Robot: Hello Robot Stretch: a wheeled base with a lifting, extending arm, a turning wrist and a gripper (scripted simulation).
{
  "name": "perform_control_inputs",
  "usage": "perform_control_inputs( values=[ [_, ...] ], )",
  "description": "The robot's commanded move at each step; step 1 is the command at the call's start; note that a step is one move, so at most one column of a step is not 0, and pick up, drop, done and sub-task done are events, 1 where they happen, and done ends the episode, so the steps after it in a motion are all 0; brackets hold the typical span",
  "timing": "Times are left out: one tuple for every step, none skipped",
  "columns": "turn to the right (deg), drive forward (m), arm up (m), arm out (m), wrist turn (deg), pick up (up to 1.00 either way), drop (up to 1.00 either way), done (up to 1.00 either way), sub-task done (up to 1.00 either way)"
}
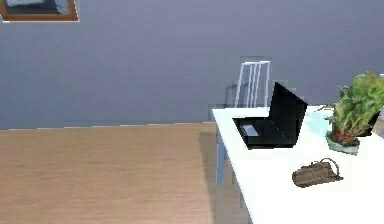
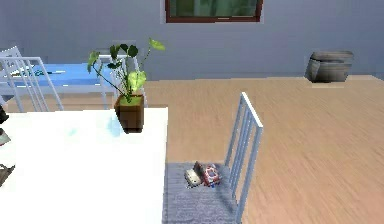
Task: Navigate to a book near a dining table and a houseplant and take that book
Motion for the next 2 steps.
perform_control_inputs(
  values=[
    [0.0,0.0,0.08,0.0,0.0,0.0,0.0,0.0,0.0],
    [0.0,0.0,0.0,0.42,0.0,0.0,0.0,0.0,0.0]
  ],
)
